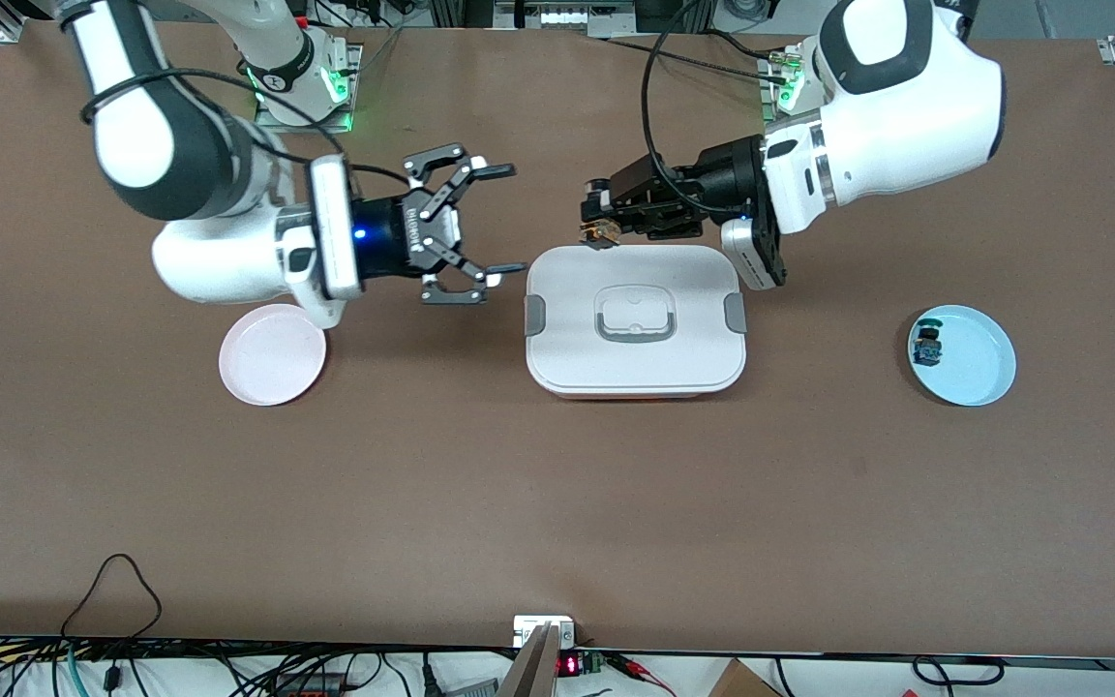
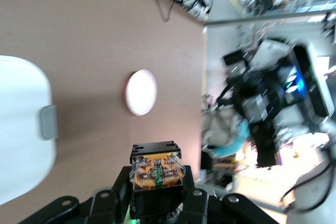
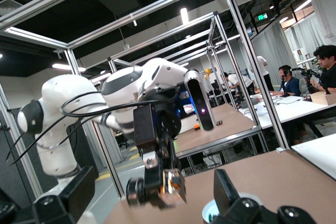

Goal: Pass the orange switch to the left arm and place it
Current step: 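Carry the switch to the blue plate while the right gripper withdraws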

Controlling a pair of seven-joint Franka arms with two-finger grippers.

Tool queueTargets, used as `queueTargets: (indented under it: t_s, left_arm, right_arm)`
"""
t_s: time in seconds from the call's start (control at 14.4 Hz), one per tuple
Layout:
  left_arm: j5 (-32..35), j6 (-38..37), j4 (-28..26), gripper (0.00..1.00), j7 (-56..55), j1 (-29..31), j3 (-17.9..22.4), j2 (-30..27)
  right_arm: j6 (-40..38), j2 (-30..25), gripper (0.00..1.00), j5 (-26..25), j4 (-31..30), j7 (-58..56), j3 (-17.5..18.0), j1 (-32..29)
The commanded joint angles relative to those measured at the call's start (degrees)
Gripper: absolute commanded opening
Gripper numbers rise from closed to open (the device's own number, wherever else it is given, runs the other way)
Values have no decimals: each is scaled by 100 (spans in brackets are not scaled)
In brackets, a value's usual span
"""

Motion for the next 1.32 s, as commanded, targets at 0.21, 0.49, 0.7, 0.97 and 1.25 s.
queueTargets:
  t_s: [0.21, 0.49, 0.7, 0.97, 1.25]
  left_arm:
    - [2407, -958, 269, 22, 41, 116, -30, 68]
    - [3710, -1617, 243, 22, 609, 142, -21, 77]
    - [4796, -2162, 155, 22, 1645, 440, -12, 112]
    - [6327, -2507, 50, 22, 2781, 633, -21, 183]
    - [7050, -2446, -214, 22, 4475, 1300, -21, 296]
  right_arm:
    - [-629, -345, 100, -1271, -283, 1019, -167, -708]
    - [-1130, -372, 100, -2632, -283, 2294, -510, -857]
    - [-1148, -407, 100, -3669, -231, 3847, -686, -928]
    - [-877, -468, 100, -4760, -195, 6317, -695, -928]
    - [-849, -521, 100, -6463, 155, 8725, -678, -867]
